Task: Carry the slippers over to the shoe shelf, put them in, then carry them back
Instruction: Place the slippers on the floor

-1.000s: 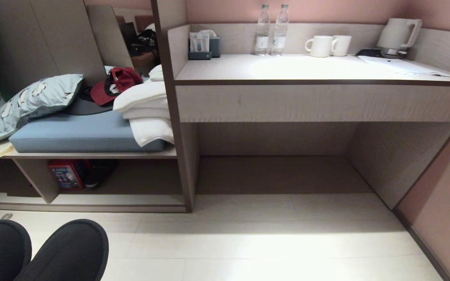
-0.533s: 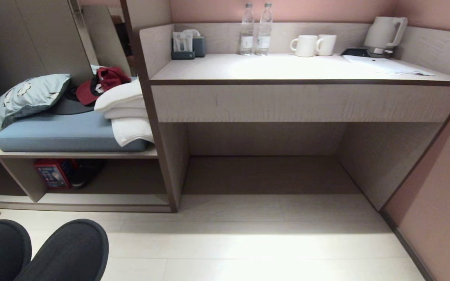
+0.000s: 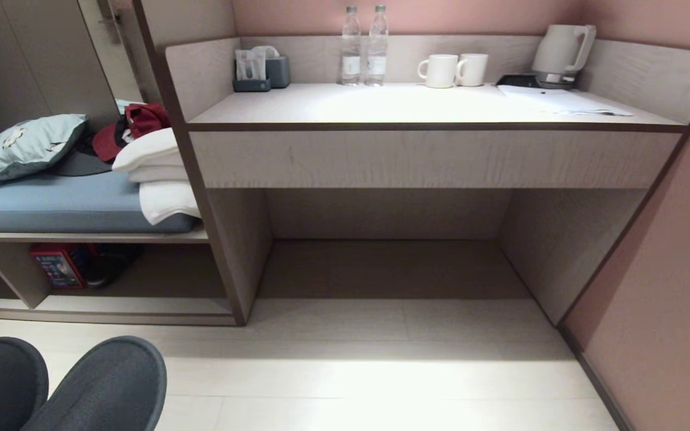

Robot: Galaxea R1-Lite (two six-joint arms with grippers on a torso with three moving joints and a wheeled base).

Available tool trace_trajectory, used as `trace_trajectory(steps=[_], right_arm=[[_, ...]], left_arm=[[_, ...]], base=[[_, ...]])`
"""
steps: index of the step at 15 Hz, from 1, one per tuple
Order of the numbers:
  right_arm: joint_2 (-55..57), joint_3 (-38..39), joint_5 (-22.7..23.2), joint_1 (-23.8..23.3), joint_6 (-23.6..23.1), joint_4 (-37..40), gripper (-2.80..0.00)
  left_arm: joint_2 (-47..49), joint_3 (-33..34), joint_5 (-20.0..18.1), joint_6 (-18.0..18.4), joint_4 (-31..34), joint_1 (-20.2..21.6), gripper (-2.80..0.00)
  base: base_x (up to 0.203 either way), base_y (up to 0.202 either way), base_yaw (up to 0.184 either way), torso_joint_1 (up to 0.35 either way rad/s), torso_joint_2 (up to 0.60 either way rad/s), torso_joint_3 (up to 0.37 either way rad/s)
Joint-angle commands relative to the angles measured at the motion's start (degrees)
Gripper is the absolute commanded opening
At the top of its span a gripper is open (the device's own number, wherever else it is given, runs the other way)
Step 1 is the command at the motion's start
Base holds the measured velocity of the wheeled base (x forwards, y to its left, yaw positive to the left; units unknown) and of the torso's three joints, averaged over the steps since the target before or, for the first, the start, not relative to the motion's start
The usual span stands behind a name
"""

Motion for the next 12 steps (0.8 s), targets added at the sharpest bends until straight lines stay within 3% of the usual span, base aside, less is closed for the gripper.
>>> trace_trajectory(steps=[1,9,12], right_arm=[[0.0,0.0,0.1,0.1,0.0,0.0,-2.8],[0.0,0.0,0.0,0.0,0.0,0.0,-2.8],[0.0,0.0,0.0,0.1,0.0,0.0,-2.8]], left_arm=[[0.0,0.0,0.0,0.0,-0.1,0.0,-2.8],[0.0,0.0,0.0,0.2,-0.1,0.0,-2.8],[0.0,0.0,0.0,0.2,-0.1,0.0,-2.8]], base=[[0.0,-0.196,-0.001,0.001,0.0,0.001],[0.0,-0.194,0.003,0.003,0.0,0.002],[0.0,-0.085,0.002,0.003,0.0,-0.001]])
